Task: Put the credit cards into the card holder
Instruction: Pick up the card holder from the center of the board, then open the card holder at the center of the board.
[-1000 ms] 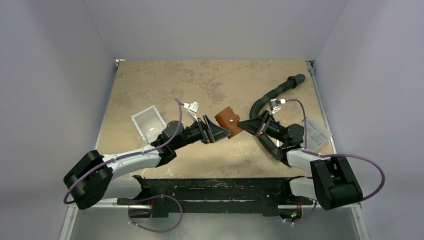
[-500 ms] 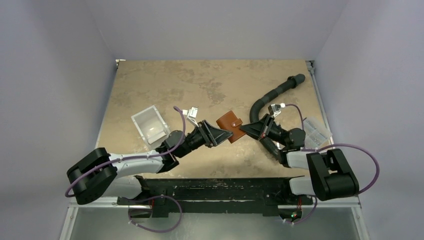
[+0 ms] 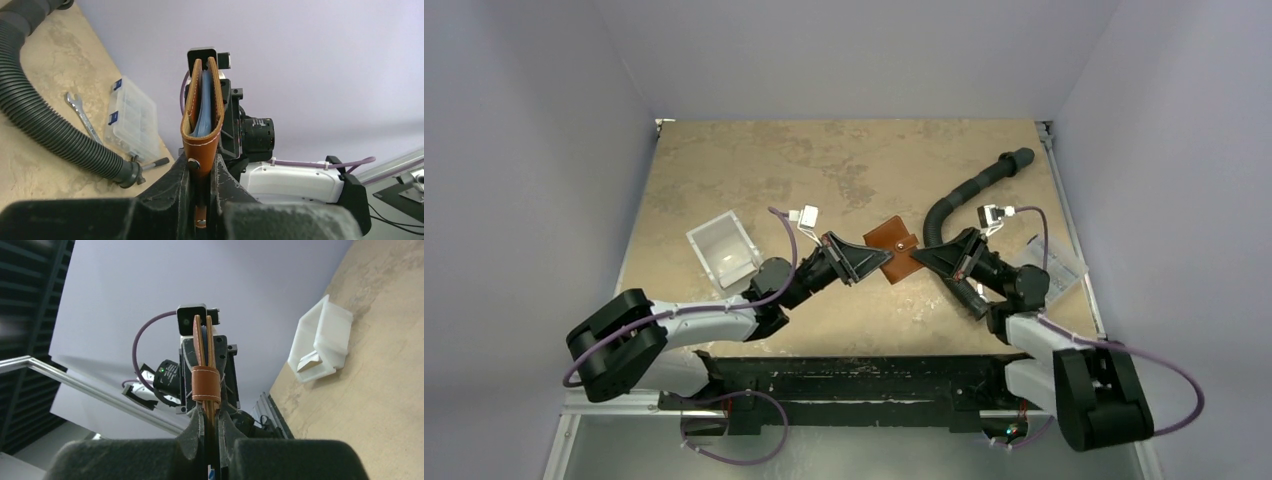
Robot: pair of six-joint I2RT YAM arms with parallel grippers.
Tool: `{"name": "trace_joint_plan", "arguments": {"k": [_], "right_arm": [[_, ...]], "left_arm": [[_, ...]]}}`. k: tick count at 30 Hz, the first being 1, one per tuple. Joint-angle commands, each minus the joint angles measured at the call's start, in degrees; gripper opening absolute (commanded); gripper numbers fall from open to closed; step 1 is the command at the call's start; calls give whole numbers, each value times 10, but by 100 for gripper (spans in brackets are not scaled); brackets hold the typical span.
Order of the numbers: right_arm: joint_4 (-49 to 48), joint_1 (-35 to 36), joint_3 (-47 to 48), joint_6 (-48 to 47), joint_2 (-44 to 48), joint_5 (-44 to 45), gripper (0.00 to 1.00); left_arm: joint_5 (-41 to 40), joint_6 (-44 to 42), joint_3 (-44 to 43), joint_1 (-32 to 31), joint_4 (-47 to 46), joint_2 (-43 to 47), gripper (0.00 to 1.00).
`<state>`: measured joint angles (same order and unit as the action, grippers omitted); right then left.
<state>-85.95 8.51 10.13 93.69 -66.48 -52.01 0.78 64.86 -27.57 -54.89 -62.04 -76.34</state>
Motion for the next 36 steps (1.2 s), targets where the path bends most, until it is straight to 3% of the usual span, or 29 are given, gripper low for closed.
{"name": "trace_joint_plan", "arguments": {"k": [1, 3, 5, 6, 10, 13, 16, 20, 24, 29, 36], "right_arm": [[158, 5, 16, -140, 89, -14, 13], [369, 5, 53, -293, 155, 10, 28], [662, 5, 119, -483, 219, 102, 45], [776, 6, 148, -546, 239, 153, 49], [976, 6, 211, -670, 270, 295, 65], [1019, 9, 231, -689, 250, 331, 67], [1025, 35, 235, -663, 250, 381, 68], [1027, 115, 254, -631, 250, 458, 71], [1034, 168, 285, -605, 222, 496, 72], [1018, 180, 309, -607, 202, 494, 76], [1027, 198, 353, -616, 159, 480, 77]], "left_arm": [[4, -54, -48, 1, 21, 26, 0], [-6, -102, -96, 1, 159, 55, 0], [-43, -156, -166, 1, 329, 69, 0], [-58, -183, -203, 2, 413, 68, 0], [-72, -297, -345, 10, 662, 19, 0], [-65, -377, -423, 31, 742, -31, 0], [-53, -415, -445, 61, 745, -53, 0], [-5, -402, -401, 107, 687, -63, 0], [105, -376, -411, 138, 670, -81, 0], [122, -411, -501, 138, 766, -129, 0], [78, -430, -428, 137, 743, -102, 0]]}}
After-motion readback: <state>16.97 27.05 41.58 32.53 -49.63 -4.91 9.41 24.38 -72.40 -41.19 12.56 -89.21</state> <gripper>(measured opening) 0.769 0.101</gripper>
